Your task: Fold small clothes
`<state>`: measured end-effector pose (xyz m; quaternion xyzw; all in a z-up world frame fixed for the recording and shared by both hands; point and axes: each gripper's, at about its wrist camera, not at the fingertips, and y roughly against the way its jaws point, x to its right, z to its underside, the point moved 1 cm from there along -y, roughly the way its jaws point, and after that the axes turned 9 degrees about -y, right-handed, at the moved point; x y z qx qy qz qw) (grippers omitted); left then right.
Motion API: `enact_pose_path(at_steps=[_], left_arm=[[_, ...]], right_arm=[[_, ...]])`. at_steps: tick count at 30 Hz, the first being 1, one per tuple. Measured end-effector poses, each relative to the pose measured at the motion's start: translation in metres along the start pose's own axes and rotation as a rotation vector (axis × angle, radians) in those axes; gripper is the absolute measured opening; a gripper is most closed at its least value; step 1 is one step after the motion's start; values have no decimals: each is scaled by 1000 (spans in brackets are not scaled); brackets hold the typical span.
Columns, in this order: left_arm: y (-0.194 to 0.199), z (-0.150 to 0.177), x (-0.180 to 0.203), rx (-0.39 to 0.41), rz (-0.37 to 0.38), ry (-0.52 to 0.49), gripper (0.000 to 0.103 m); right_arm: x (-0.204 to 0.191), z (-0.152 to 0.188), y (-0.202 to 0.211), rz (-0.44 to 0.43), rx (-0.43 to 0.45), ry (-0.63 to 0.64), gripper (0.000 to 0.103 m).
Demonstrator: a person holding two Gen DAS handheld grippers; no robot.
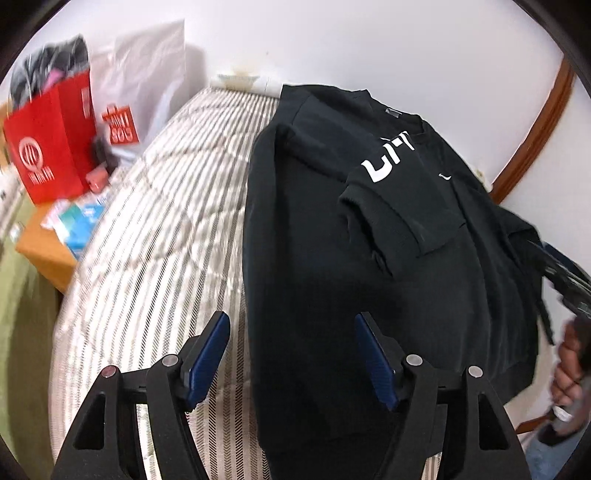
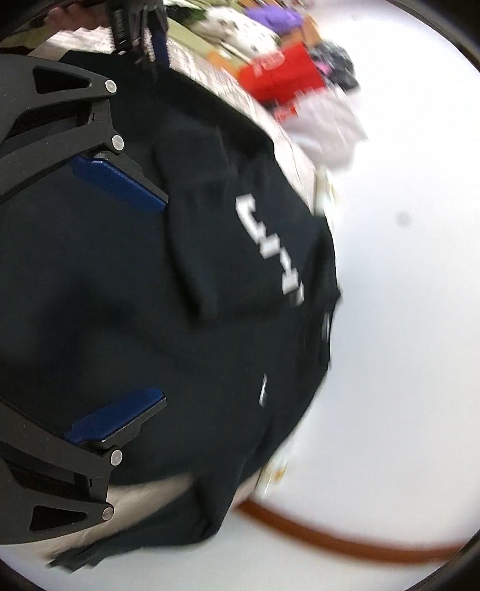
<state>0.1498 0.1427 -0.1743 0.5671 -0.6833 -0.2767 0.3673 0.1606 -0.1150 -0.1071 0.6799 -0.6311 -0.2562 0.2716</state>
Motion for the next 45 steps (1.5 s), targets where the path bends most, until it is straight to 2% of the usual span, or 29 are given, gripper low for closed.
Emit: enact_pose_path(at_steps=[7, 12, 13, 14, 15, 16, 18, 21, 24, 26, 29, 30, 33, 35, 38, 39, 40, 45], left_arm=[[-13, 3, -13, 8, -12, 11, 67], [-17, -1, -19, 25, -6, 14, 67], [-18, -2, -20, 28, -8, 19, 67], [-18, -3, -22, 35, -9, 25, 67], [-19, -4, -23, 42, -12, 32, 66], [-19, -5, -24, 48, -15, 37, 65], [-20, -5, -26, 60, -28, 38, 61], [-20, -5, -26, 56, -53, 21, 56], [-20, -4, -26, 55, -59, 12, 56], [-20, -4, -26, 51, -60, 16, 56], [-21, -6, -27, 41, -62, 35, 56], [-21, -8, -27, 36, -62, 39, 56], [-22, -11, -27, 21, -60, 46, 56], [-21, -16, -27, 22, -62, 55, 56], [-19, -27, -25, 38, -71, 51, 56], [-18, -31, -24, 42, -75, 45, 56], [-18, -37, -22, 45, -85, 36, 56], [-22, -69, -11, 73, -160, -40, 56]], right_arm=[[-81, -4, -65, -179, -102, 95, 94], [-110, -4, -125, -207, -219, 94, 92], [-111, -4, -134, -190, -227, 94, 79], [-112, -5, -139, -173, -225, 98, 72], [-114, -8, -140, -153, -194, 118, 58], [-115, -10, -139, -148, -180, 132, 32], [-106, -21, -131, -141, -150, 126, 21], [-67, -44, -103, -152, -49, 32, 20], [1, -70, -72, -31, 77, -74, 20], [44, -78, -61, 28, 107, -136, 21], [121, -80, -60, 103, 77, -274, 27], [144, -77, -64, 122, 48, -325, 38], [189, -69, -72, 232, -1, -386, 40], [197, -68, -70, 281, -5, -371, 40], [174, -77, -66, 218, 15, -325, 43], [166, -79, -65, 203, 17, -310, 47], [150, -86, -68, 177, 19, -280, 50], [63, -115, -98, 51, 2, -112, 51]])
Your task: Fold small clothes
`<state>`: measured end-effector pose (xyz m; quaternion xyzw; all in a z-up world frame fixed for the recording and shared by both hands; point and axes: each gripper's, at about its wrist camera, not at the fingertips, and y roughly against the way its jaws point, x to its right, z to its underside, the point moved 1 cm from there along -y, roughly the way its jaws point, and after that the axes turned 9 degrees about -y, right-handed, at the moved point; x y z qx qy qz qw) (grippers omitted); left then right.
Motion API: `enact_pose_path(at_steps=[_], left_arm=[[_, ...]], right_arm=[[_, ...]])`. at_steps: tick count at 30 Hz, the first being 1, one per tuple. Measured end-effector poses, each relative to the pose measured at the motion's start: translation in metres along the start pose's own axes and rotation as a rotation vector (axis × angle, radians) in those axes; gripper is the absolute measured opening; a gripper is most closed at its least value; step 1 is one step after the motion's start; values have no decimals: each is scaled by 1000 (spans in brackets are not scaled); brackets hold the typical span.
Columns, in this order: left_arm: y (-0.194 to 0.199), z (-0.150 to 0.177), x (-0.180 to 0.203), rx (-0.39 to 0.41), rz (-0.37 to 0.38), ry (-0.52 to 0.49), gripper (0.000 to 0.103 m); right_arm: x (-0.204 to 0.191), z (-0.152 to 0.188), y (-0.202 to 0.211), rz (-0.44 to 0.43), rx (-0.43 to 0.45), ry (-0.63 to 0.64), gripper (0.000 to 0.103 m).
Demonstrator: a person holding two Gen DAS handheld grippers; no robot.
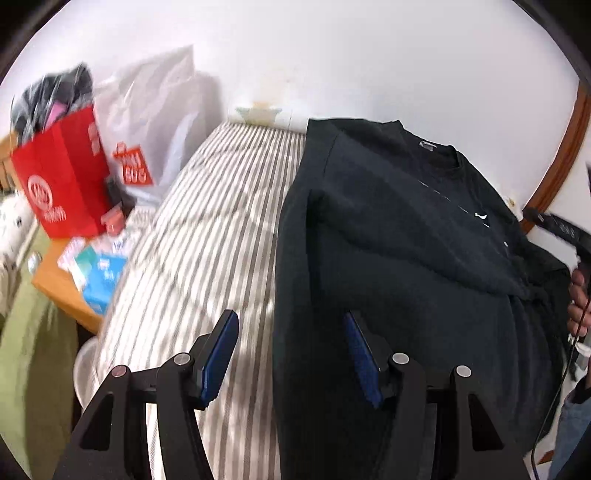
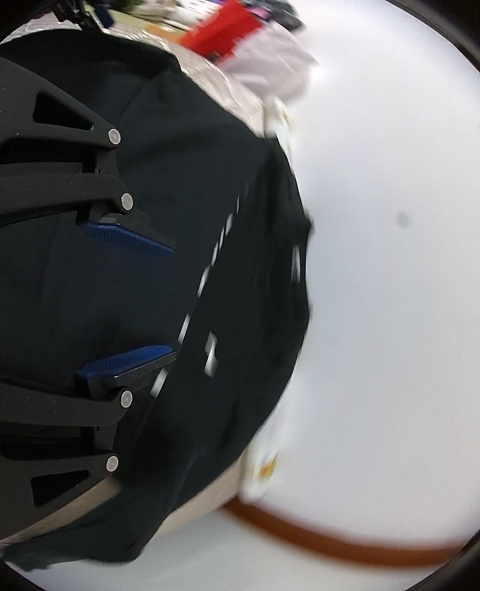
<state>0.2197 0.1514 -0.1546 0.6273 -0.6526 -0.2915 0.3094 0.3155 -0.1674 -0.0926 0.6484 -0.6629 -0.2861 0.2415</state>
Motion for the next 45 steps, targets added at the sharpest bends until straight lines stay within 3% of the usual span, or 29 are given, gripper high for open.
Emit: enact_pose_path(at_steps=[5, 10, 16, 20, 26, 27, 29, 30, 33, 39, 45], left_arm=[[-12, -24, 0, 37, -40, -54, 51], [-41, -44, -4, 16, -30, -93, 42], [-71, -57, -2, 3, -6, -129, 42], [-82, -61, -3, -10, 23, -134, 26], [-87, -60, -5, 14, 24, -133, 21], [-87, -60, -4, 14, 28, -138, 17], [-86, -59, -6, 20, 32, -139, 10], [-85, -59, -7, 23, 28, -138, 9], [-81, -60, -14, 29, 44, -119, 8], [-80, -55, -40, 4, 35, -38, 8], [-86, -48, -53, -15, 50, 4, 8]], right_arm=[[-84, -20, -42, -106, -7, 118, 51], [-132, -42, -91, -229, -55, 131, 51], [-175, -60, -149, -273, -99, 173, 52], [-196, -75, -192, -306, -146, 166, 52], [-212, -89, -244, -400, -225, 146, 51], [-212, -90, -249, -418, -233, 134, 47], [-213, -91, -255, -468, -261, 119, 16], [-214, -92, -255, -485, -271, 119, 10], [-216, -96, -239, -512, -207, 126, 9], [-250, -107, -231, -574, -165, 105, 9], [-287, -90, -254, -487, -175, 165, 9]])
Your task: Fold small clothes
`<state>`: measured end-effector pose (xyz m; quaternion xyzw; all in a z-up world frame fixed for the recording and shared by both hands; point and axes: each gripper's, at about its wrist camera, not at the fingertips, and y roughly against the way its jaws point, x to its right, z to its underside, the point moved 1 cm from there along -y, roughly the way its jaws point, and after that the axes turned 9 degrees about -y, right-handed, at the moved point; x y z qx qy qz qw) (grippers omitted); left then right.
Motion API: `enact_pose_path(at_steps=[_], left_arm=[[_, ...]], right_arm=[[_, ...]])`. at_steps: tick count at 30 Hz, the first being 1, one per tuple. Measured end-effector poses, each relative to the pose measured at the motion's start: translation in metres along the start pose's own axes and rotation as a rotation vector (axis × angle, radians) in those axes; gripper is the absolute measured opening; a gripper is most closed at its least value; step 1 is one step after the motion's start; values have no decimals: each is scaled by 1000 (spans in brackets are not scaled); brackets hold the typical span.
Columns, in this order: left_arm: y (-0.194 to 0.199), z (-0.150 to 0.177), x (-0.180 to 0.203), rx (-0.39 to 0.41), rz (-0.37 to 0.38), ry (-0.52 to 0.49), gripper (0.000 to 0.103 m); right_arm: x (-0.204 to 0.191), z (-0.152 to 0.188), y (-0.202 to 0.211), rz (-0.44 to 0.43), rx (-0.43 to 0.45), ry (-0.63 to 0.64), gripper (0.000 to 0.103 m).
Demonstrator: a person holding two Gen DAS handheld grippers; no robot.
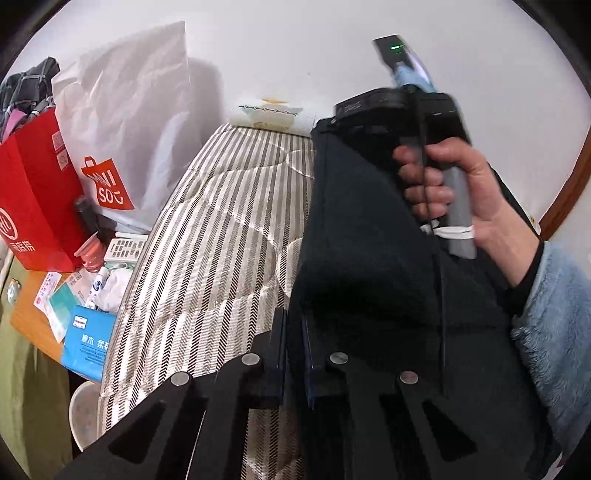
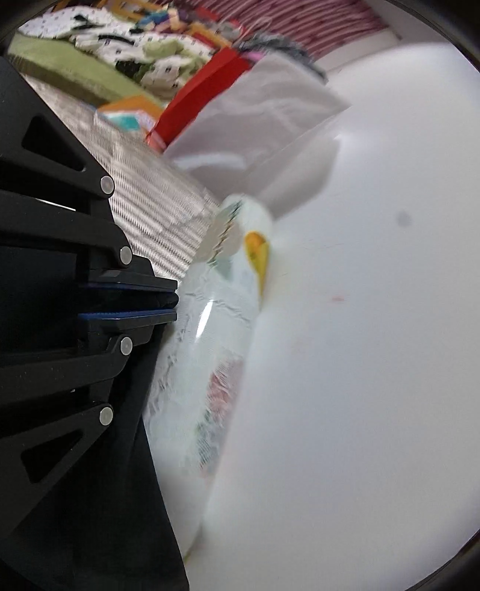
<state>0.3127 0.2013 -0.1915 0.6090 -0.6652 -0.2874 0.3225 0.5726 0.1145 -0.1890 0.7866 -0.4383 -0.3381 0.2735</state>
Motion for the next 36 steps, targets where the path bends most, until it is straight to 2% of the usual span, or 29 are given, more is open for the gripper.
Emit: enact_pose_path(at_steps=[3, 5, 7, 10, 13, 16, 20, 24, 28, 29, 32, 34, 36], left_arm=[[-4, 3, 2, -4, -14, -20, 9], [-3, 3, 3, -1, -22, -28, 11], [-2, 3, 1, 0, -12, -21, 12], [0, 4, 1, -1, -37, -25, 27], [3, 4, 4, 5, -55, -38, 33], [10, 3, 14, 31, -80, -82, 38], [21, -2, 26, 47, -62, -99, 54], [42, -4, 49, 61, -28, -103, 57], [59, 5, 74, 60, -26, -129, 60], [62, 7, 79, 54, -27, -128, 60], [74, 15, 93, 54, -37, -121, 60], [82, 21, 103, 62, -40, -128, 60], [87, 27, 114, 59, -47, -142, 60]], right_arm=[[-3, 5, -4, 34, -6, 21, 13], [-2, 5, 6, 31, -3, 27, 20], [-2, 5, 24, 46, 10, 41, 38], [8, 15, 65, 108, 74, 57, 50], [35, 36, 108, 175, 82, 26, 54], [79, 72, 160, 248, 90, -58, 54], [150, 120, 238, 433, 123, -131, 57], [220, 184, 294, 597, 81, -229, 57], [264, 227, 302, 630, -20, -310, 57], [269, 231, 302, 631, -22, -316, 57], [257, 239, 321, 607, 36, -295, 57], [249, 247, 349, 564, 103, -292, 57], [245, 262, 386, 573, 171, -291, 62]])
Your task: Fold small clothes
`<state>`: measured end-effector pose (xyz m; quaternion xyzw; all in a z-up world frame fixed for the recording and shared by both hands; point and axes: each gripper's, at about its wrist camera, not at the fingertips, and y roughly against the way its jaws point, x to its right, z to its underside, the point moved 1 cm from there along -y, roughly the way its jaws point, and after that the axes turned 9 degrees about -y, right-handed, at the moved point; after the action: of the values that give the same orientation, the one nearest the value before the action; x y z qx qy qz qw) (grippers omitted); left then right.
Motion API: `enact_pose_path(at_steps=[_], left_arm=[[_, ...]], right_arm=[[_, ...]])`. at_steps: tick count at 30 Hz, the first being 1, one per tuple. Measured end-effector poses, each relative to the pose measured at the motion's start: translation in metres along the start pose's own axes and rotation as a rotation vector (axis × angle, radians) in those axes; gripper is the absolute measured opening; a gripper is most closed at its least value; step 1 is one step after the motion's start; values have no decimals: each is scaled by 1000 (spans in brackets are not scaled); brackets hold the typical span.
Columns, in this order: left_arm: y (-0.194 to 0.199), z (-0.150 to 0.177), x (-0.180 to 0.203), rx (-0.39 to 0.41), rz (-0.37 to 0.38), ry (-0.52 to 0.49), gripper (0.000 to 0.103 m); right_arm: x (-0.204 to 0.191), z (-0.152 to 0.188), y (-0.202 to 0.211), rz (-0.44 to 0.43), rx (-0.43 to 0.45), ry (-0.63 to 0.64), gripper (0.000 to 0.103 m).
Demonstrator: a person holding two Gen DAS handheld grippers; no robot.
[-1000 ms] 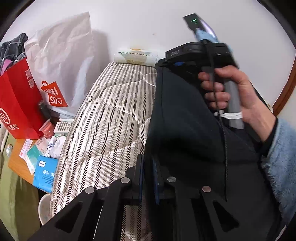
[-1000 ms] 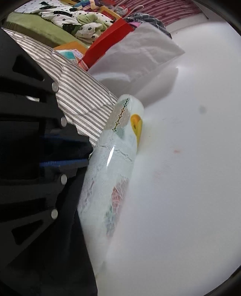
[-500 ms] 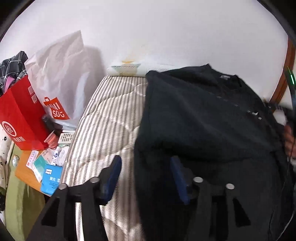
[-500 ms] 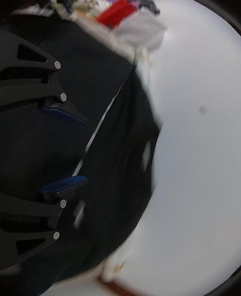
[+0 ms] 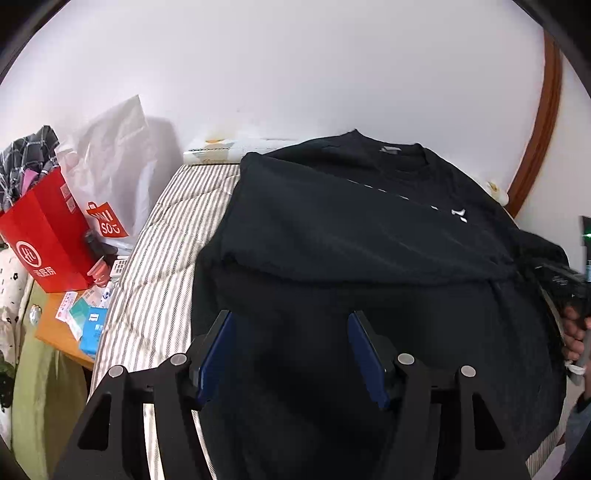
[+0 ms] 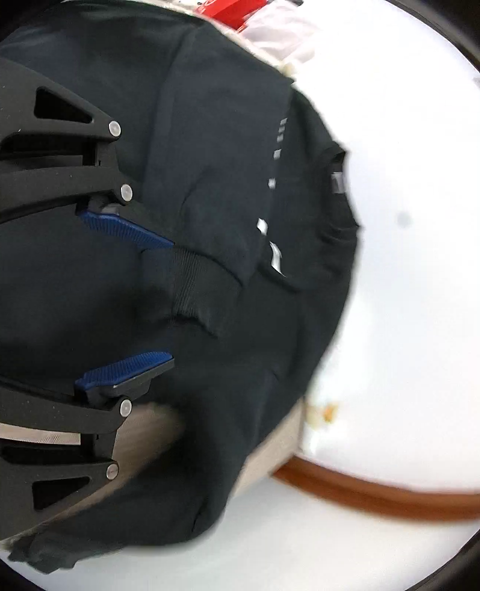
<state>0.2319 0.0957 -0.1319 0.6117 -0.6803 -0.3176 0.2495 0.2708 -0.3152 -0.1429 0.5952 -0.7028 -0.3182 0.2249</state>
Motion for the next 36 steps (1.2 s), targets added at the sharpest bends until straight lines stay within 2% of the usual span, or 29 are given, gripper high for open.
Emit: enact_pose_path(at_steps=[2, 4, 6, 7, 9, 12, 15, 21, 23, 24, 25, 27, 30, 33, 36], left_arm=[[4, 5, 9, -7, -1, -15, 60], [5, 11, 16, -21, 2, -22, 60], [3, 18, 21, -39, -1, -14, 61], [3, 22, 23, -44, -1, -6, 61], [1, 31, 29, -57, 12, 7, 61], [-1, 45, 36, -81, 3, 11, 61], [-1, 57, 40, -107, -14, 32, 61], [6, 75, 45, -144, -53, 25, 61], [8, 77, 44, -144, -68, 20, 61], [9, 78, 42, -143, -73, 24, 61], [11, 78, 40, -141, -73, 32, 61], [13, 79, 34, -136, -66, 46, 61], [19, 77, 24, -114, -64, 49, 61], [27, 77, 13, -80, -83, 44, 61], [30, 80, 1, -67, -83, 54, 62]], right_arm=[[27, 5, 27, 43, 53, -15, 69], [63, 15, 51, 122, 105, -37, 83], [103, 28, 66, 217, 137, -58, 87], [128, 36, 70, 278, 134, -69, 87], [164, 53, 71, 345, 92, -105, 87], [214, 77, 62, 343, 22, -196, 87], [232, 88, 52, 324, -6, -224, 86], [238, 97, 26, 296, -66, -148, 67], [242, 92, 27, 259, -66, -154, 46], [245, 88, 28, 279, -64, -159, 14], [249, 83, 24, 293, -56, -161, 9], [255, 73, 31, 311, -36, -187, 8], [247, 46, 58, 345, 55, -194, 7], [215, 13, 91, 329, 164, -157, 6], [162, -22, 117, 288, 254, -88, 6]])
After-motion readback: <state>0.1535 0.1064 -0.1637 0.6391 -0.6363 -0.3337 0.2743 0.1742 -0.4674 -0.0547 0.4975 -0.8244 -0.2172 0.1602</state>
